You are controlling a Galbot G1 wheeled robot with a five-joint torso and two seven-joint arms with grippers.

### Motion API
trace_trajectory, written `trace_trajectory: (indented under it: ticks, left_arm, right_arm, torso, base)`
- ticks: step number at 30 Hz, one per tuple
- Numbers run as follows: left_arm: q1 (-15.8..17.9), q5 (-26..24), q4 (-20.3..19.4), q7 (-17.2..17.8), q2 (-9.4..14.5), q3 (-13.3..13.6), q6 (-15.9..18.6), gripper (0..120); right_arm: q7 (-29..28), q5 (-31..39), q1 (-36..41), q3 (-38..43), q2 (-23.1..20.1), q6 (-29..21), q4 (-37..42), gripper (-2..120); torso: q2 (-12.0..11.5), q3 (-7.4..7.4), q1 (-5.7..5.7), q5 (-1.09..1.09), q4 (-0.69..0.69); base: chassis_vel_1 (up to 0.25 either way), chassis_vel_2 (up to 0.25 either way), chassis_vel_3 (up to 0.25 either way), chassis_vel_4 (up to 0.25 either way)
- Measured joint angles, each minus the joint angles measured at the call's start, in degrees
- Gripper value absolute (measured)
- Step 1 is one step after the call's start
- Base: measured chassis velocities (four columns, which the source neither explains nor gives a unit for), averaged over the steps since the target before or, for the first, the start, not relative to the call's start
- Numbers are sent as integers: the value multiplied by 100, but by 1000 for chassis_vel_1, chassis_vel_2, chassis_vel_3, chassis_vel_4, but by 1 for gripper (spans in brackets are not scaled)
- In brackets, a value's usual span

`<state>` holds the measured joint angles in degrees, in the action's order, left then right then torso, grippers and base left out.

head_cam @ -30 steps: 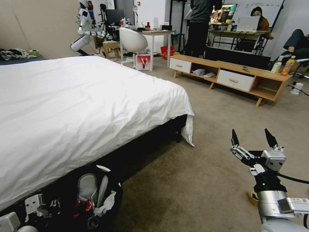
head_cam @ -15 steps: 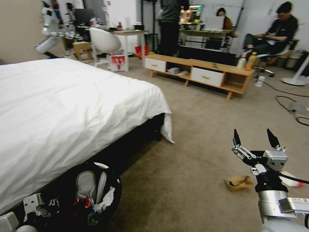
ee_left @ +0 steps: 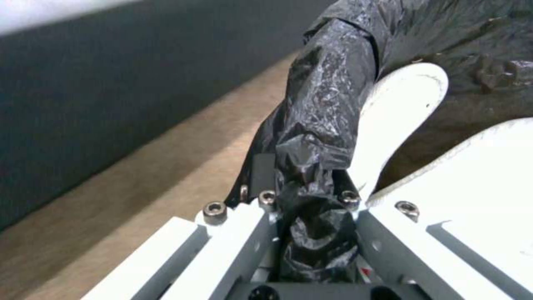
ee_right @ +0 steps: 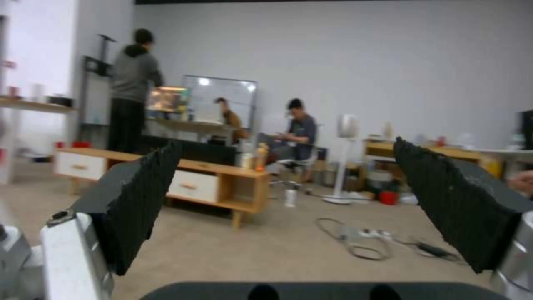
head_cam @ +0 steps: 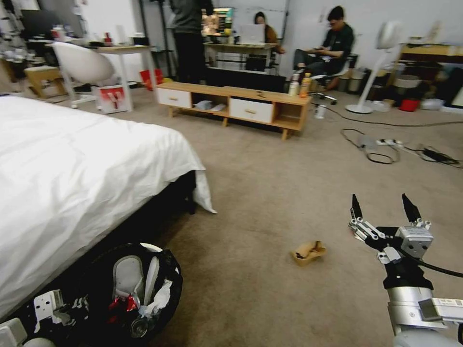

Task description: Pick up the trash bin and place the garbage on the floor into it.

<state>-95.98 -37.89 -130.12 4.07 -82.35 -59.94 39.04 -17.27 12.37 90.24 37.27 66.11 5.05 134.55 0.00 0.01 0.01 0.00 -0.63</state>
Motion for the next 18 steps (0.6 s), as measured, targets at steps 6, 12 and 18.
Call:
trace_trajectory:
  ticks: [6, 12, 18]
  left_arm:
    - [-12, -43, -18, 25, 0, -11, -2, 2]
    - [-24, -26, -15, 74, 14, -65, -22, 2]
    - [-35, -28, -15, 81, 24, -74, -27, 2]
  right_arm:
    - [25, -98, 47, 1, 20, 66, -23, 98]
    - [85, -152, 47, -30, 47, 185, -81, 100]
    - [87, -196, 62, -85, 80, 242, -111, 100]
  torso:
    - [0, 0, 0, 0, -3]
    - [0, 0, 0, 1, 5]
    - [0, 0, 0, 0, 1]
  base:
    - [-114, -102, -111, -101]
    - [-16, -6, -10, -15]
    - [0, 0, 0, 0]
